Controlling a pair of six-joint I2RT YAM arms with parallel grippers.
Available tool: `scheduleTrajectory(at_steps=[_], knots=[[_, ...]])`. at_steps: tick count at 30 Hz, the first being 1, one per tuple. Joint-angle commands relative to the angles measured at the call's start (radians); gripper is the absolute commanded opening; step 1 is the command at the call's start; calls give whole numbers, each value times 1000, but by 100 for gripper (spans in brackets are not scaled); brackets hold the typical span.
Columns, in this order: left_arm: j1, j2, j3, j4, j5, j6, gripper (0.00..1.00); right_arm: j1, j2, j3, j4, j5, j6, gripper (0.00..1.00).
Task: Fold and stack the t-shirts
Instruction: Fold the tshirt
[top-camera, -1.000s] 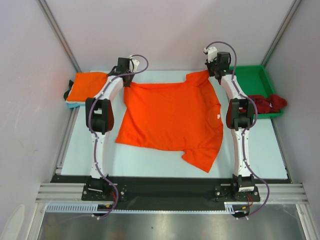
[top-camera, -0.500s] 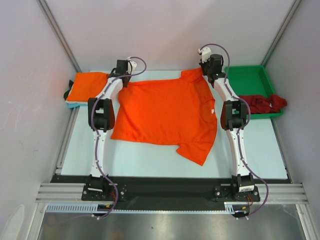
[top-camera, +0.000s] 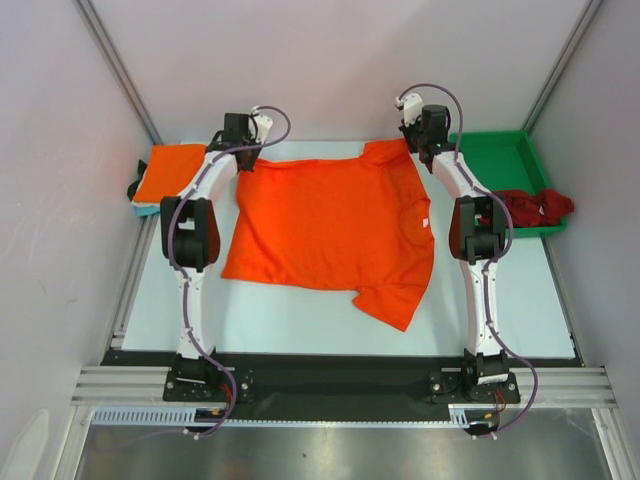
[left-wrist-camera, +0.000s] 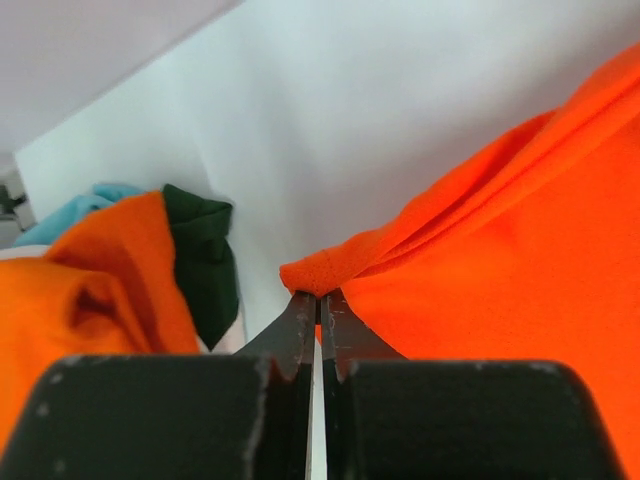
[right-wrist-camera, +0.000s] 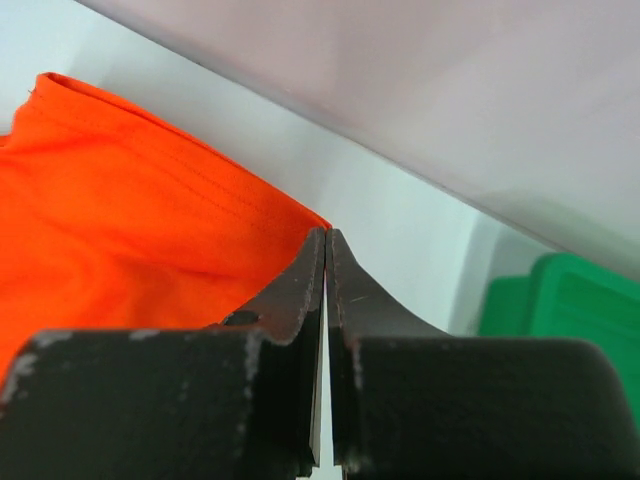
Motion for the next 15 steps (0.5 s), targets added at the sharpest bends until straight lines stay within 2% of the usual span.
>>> scheduleTrajectory(at_steps=[1,15], knots=[[13,-113,-41,39,50,-15,0,12,-155,-35,-1,-9,-18,0],[19,-177,-110,43,45,-3,0,-2,-298,-147,-80,-45,-11,0]])
